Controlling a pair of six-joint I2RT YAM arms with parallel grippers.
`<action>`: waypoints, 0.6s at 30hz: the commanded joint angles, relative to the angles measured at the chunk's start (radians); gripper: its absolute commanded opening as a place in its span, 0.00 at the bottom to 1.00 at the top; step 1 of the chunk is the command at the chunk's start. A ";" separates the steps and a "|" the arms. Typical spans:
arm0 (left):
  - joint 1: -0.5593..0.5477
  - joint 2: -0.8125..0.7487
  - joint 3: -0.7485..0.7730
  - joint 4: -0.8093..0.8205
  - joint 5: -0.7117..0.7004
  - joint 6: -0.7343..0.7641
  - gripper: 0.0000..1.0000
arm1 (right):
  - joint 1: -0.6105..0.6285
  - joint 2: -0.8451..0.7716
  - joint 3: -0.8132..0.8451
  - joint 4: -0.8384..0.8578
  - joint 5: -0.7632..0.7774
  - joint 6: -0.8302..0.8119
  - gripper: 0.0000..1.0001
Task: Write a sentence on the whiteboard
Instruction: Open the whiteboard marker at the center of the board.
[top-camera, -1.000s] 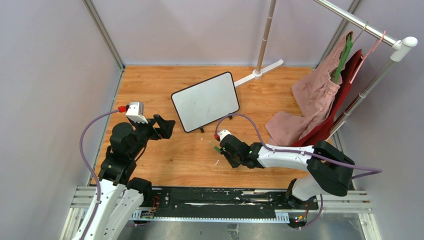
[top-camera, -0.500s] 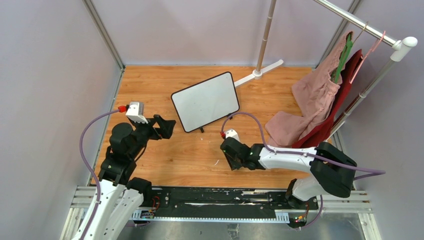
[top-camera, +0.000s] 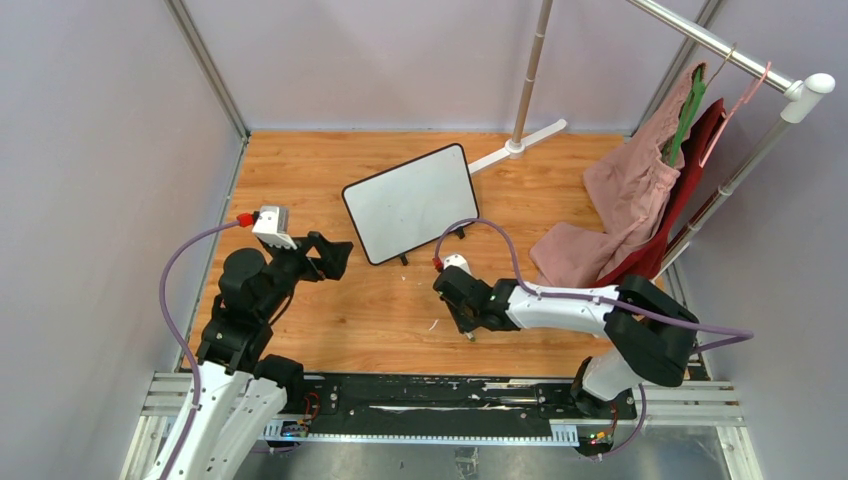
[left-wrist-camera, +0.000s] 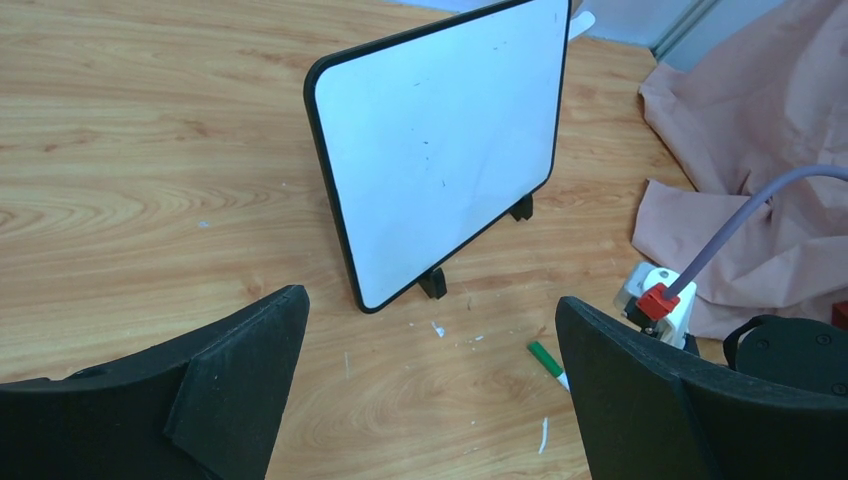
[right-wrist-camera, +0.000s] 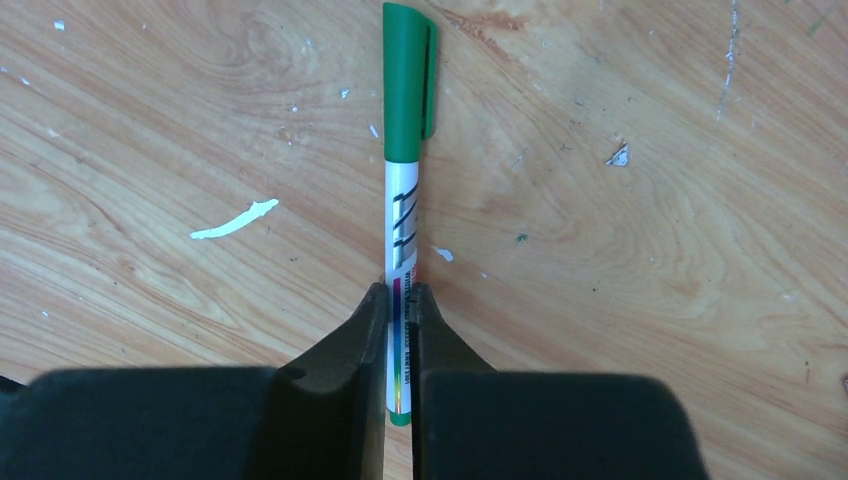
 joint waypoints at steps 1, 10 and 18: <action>-0.011 -0.015 -0.004 0.027 0.010 0.003 1.00 | -0.017 0.018 -0.038 -0.050 -0.025 0.003 0.01; -0.011 0.006 -0.011 0.069 0.033 -0.061 1.00 | -0.008 -0.383 -0.106 -0.025 -0.027 -0.044 0.00; -0.011 0.008 -0.047 0.209 0.130 -0.205 1.00 | 0.016 -0.779 -0.199 0.060 -0.134 -0.082 0.00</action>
